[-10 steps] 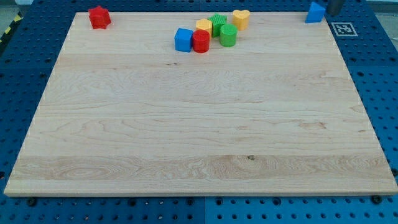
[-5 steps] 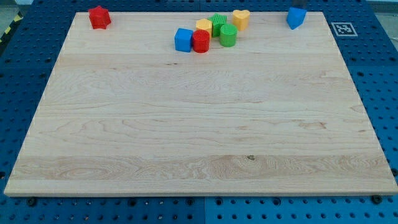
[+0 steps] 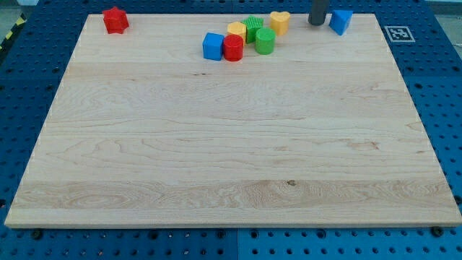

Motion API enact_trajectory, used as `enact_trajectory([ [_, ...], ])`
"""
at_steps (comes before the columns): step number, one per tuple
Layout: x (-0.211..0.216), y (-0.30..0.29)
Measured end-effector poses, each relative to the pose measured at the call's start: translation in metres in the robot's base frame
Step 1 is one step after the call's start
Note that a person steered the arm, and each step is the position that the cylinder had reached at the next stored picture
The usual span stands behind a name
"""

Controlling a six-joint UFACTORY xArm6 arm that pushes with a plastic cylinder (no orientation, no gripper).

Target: Push the blue triangle to the top right of the board

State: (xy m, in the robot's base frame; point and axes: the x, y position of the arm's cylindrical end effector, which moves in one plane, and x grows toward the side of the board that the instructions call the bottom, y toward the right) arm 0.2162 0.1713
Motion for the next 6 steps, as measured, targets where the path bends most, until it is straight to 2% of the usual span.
enact_trajectory([
  [3,0.002,0.009],
  [6,0.013,0.044],
])
